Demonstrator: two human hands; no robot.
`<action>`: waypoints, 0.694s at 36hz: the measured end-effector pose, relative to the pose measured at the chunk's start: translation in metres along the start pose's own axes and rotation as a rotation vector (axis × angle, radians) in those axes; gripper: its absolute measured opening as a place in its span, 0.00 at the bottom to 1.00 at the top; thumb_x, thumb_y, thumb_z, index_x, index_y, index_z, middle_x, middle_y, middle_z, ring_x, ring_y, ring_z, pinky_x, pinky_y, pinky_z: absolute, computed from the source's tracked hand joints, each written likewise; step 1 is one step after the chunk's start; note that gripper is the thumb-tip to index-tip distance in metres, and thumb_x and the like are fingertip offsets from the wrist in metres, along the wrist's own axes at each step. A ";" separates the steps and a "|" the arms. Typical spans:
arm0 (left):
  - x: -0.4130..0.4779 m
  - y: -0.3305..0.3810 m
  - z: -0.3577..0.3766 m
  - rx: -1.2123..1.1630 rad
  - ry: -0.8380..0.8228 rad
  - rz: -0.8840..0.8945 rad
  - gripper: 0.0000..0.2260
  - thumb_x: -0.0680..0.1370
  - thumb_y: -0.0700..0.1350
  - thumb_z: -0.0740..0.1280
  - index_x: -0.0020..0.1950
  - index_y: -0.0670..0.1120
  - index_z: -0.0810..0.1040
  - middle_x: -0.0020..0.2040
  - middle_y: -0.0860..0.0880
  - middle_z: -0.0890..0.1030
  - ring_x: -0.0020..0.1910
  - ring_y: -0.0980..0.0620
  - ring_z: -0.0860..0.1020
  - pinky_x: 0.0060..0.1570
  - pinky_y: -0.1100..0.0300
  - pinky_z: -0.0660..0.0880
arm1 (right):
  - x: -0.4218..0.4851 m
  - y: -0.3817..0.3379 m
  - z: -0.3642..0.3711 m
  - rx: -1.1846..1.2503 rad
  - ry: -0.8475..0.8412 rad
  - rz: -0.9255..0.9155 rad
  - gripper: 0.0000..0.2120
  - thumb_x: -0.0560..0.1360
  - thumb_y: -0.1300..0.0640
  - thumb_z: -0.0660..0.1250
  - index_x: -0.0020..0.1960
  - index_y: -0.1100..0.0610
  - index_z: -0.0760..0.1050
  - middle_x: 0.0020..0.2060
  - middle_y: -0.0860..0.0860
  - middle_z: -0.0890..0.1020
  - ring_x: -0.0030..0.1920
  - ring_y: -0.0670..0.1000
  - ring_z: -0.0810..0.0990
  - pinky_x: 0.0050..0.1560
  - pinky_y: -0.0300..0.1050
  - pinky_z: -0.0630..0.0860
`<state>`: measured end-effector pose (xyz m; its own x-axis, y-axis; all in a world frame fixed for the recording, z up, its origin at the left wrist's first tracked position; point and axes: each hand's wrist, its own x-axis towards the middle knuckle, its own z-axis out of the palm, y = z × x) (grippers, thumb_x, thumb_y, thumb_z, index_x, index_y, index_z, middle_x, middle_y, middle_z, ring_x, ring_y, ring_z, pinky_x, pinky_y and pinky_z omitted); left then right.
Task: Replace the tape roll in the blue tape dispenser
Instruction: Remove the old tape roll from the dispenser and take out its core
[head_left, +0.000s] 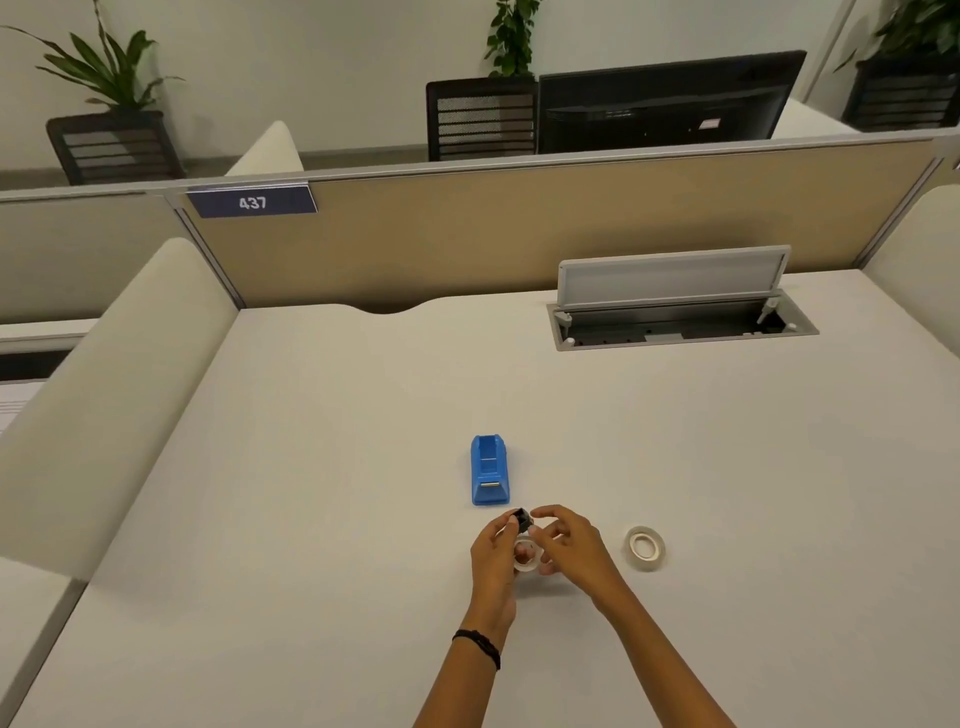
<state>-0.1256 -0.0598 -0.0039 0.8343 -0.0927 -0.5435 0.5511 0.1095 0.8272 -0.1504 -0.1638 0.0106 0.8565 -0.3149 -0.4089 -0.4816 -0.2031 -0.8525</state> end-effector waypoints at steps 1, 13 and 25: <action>0.000 0.000 0.001 -0.005 0.006 -0.003 0.10 0.78 0.44 0.63 0.56 0.45 0.78 0.51 0.46 0.81 0.49 0.49 0.78 0.43 0.62 0.75 | 0.000 0.000 -0.001 0.004 -0.025 -0.007 0.13 0.74 0.55 0.67 0.57 0.54 0.73 0.43 0.56 0.80 0.39 0.52 0.82 0.37 0.38 0.80; 0.008 -0.005 -0.003 0.062 -0.011 0.050 0.06 0.78 0.42 0.62 0.50 0.49 0.78 0.48 0.47 0.82 0.42 0.50 0.79 0.41 0.59 0.78 | 0.023 -0.004 -0.038 0.004 -0.039 -0.053 0.07 0.71 0.64 0.69 0.49 0.60 0.79 0.39 0.58 0.81 0.34 0.49 0.79 0.32 0.34 0.78; 0.019 -0.008 -0.010 0.376 -0.194 0.170 0.07 0.78 0.42 0.62 0.53 0.51 0.77 0.48 0.54 0.80 0.47 0.58 0.78 0.38 0.69 0.77 | 0.107 -0.003 -0.096 0.244 0.424 0.075 0.06 0.72 0.65 0.67 0.48 0.64 0.79 0.41 0.58 0.81 0.31 0.46 0.79 0.26 0.29 0.76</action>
<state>-0.1143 -0.0522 -0.0223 0.8740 -0.2917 -0.3887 0.3325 -0.2245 0.9160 -0.0752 -0.2853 0.0011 0.6460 -0.6798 -0.3472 -0.4383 0.0421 -0.8978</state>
